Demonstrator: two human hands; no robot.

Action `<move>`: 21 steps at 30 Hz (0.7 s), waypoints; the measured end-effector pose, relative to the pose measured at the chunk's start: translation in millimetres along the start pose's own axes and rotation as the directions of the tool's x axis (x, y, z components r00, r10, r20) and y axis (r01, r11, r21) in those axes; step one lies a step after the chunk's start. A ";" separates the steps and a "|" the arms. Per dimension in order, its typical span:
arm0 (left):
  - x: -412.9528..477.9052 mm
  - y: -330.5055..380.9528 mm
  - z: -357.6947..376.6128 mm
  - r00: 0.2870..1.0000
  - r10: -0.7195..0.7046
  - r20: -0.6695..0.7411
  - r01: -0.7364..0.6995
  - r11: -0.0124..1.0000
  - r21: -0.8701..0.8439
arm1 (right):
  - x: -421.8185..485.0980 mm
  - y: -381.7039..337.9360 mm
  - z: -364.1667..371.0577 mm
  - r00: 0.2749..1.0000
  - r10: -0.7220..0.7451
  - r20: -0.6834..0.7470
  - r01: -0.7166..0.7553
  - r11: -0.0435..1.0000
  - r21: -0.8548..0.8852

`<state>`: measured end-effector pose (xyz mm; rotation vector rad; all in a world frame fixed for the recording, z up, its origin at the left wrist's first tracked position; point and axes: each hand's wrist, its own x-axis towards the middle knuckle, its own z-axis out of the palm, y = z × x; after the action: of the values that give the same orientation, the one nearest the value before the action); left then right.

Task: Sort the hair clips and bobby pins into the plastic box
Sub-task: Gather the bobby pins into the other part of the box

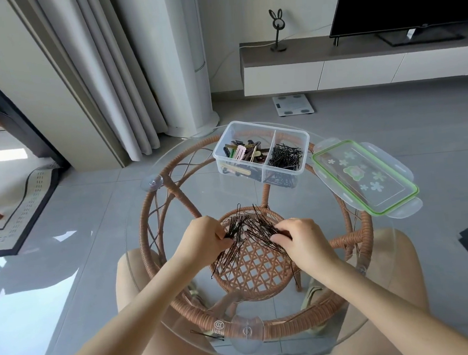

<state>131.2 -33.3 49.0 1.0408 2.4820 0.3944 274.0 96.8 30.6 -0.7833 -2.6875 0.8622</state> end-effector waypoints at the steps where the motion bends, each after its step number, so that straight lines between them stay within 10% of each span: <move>1: -0.9 -0.3 -3.4 1.000 -0.003 -0.011 0.003 1.000 -0.027 | -0.6 0.3 -3.9 1.000 -0.003 -0.018 0.003 1.000 0.016; 13: -0.8 18.0 -43.7 0.993 -0.003 -0.118 -0.024 0.974 -0.224 | 33.2 -4.4 -57.5 0.975 0.065 -0.213 -0.041 0.992 0.118; 21: 6.1 36.3 -60.9 0.990 0.001 -0.139 -0.041 0.956 -0.292 | 131.6 5.6 -62.7 0.908 0.322 -0.269 -0.324 0.945 0.039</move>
<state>120.2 -10.1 115.4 0.9446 2.4317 0.8402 188.2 202.6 82.9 -1.2750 -2.3561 0.7468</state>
